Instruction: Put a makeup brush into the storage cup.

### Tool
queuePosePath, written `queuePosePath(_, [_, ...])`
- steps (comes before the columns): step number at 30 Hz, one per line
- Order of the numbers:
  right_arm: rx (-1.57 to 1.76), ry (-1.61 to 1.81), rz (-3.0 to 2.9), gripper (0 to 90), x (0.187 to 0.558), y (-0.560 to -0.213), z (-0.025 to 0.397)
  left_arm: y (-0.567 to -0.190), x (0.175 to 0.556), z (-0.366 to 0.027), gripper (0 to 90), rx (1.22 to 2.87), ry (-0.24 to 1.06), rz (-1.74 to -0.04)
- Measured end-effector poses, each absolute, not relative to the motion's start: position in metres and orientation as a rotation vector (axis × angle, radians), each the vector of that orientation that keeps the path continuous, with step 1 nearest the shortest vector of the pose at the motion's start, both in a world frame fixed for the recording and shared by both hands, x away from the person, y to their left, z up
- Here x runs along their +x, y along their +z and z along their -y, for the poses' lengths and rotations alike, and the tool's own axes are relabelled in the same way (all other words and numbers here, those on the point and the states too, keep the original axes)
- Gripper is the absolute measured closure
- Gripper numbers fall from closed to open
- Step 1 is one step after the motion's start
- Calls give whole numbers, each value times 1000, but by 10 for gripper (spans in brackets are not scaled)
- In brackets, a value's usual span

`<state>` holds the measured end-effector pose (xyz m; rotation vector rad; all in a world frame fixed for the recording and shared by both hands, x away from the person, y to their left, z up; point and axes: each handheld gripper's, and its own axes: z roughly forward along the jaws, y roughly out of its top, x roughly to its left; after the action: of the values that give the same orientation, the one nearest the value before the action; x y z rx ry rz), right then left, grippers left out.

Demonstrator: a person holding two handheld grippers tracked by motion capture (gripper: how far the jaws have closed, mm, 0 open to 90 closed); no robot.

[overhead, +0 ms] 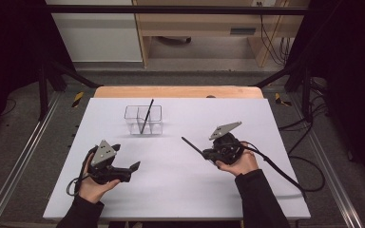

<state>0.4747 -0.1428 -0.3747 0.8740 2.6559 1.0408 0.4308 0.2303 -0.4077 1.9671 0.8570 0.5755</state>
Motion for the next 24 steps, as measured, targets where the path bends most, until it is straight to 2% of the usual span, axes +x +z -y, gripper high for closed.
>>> queuePosePath(24, [821, 1077, -2767, 844, 472, -362, 133, -372, 434, -197, 61, 2108, 705, -658])
